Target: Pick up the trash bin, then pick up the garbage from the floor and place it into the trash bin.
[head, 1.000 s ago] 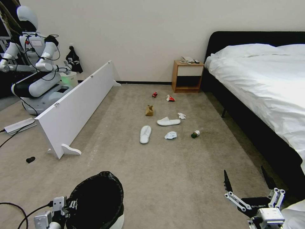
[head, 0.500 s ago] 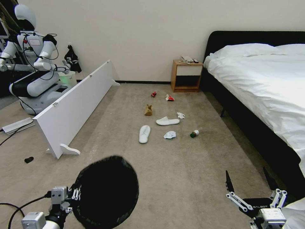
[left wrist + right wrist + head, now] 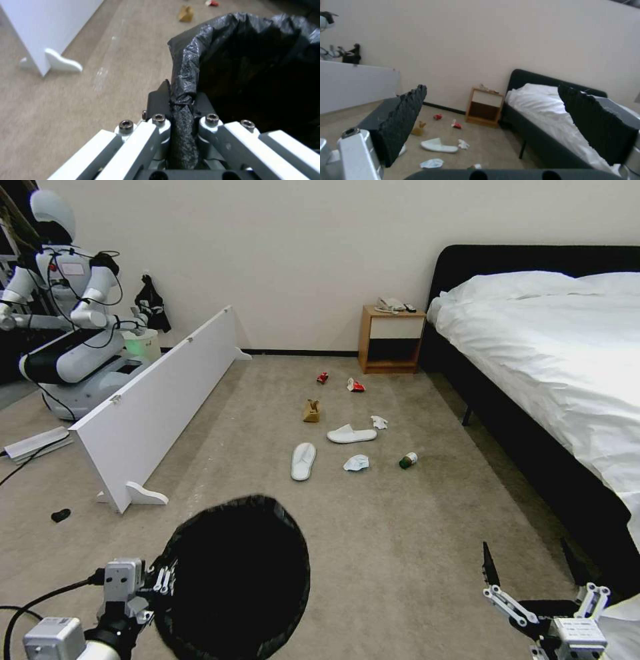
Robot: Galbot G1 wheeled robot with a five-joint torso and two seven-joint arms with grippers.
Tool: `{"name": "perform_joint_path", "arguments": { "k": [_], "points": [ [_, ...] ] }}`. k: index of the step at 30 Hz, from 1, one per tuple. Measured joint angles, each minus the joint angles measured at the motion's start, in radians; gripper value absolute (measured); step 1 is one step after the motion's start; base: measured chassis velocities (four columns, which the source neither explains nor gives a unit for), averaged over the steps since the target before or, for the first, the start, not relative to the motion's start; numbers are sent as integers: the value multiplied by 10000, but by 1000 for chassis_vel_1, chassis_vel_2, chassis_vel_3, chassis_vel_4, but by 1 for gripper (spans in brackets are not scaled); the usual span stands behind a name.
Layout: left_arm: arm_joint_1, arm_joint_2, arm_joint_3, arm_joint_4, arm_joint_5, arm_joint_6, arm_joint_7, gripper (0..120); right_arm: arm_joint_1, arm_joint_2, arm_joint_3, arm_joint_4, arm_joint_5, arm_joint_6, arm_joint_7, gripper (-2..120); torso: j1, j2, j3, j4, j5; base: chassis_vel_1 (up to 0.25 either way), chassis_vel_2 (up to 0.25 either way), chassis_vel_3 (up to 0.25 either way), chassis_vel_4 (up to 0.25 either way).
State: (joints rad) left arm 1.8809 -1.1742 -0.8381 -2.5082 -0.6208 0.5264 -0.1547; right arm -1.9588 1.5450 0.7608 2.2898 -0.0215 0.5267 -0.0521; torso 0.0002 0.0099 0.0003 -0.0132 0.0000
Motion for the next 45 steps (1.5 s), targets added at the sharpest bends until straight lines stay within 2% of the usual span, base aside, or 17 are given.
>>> {"name": "perform_joint_path", "arguments": {
  "k": [2, 4, 5, 6, 7, 10, 15, 20, 26, 32, 36, 37, 38, 40, 45],
  "points": [
    [57, 15, -35, 2, -191, 119, -109, 4, -1, -35, -30, -31, 32, -15, -10, 100, 0, 0, 0, 0, 2, 0, 0, 0, 0],
    [275, 76, -102, 16, -974, 588, -682, 4, -11, -113, -54, -106, 78, -121, -8, 100, 0, 0, 0, -1, -1, 0, 0, 0, 0],
    [275, 76, -102, 16, -974, 588, -682, 4, -11, -113, -54, -106, 78, -121, -8, 100, 0, 0, 0, -1, -1, 0, 0, 0, 0],
    [358, 99, -153, 26, -1391, 801, -1098, 4, -12, -154, -55, -151, 95, -210, 1, 100, 0, 0, 0, 0, 1, 0, 0, 0, 0],
    [358, 99, -153, 26, -1391, 801, -1098, 4, -12, -154, -55, -151, 95, -210, 1, 100, 0, 0, 0, 0, 1, 0, 0, 0, 0],
    [469, 99, -363, 45, -1854, 1139, -1932, 4, -21, -250, -19, -336, 122, -280, -51, 100, 0, 0, 0, 0, 3, 0, 0, 0, 0],
    [500, 70, -372, 56, -2041, 1425, -2267, 4, -56, -236, -93, -549, 92, -68, -423, 100, 0, 0, 0, -1, 0, 0, 0, 0, 0],
    [415, 62, -340, 64, -2091, 1561, -2366, 4, -69, -177, -197, -618, 67, 66, -553, 100, 0, 0, 0, -1, 0, 0, 0, 0, 0],
    [405, -5, -189, 69, -1734, 1577, -2262, 4, -76, -93, -189, -778, 21, 314, -686, 100, 0, 0, 0, 0, 0, 0, 0, 0, 0],
    [344, 43, -207, 75, -1514, 2057, -2253, 4, -100, -43, -195, -834, 22, 493, -876, 100, -1, 0, 0, 0, 0, 0, 0, 0, 0],
    [135, 50, -338, 77, -1267, 2121, -2047, 4, -100, -19, -196, -848, 43, 576, -991, 100, 0, 0, 0, -1, 1, 0, 0, 0, 0],
    [80, 112, -426, 77, -1279, 2127, -1683, 4, -99, -15, -191, -856, 67, 616, -1049, 100, 0, 0, 0, -1, 0, 0, 0, 0, 0],
    [80, 112, -426, 77, -1279, 2127, -1683, 4, -99, -15, -191, -856, 67, 616, -1049, 100, 0, 0, 0, -1, 0, 0, 0, 0, 0],
    [75, 229, -541, 78, -1582, 2129, -1495, 4, -99, -29, -142, -857, 149, 646, -1126, 100, 0, 0, 0, -1, 0, 0, 0, 0, 0],
    [171, 375, -730, 82, -2240, 2129, -1602, 4, -100, -72, -59, -856, 272, 675, -1225, 100, 0, 0, 0, 0, 1, 0, 0, 0, 0]
  ]
}}
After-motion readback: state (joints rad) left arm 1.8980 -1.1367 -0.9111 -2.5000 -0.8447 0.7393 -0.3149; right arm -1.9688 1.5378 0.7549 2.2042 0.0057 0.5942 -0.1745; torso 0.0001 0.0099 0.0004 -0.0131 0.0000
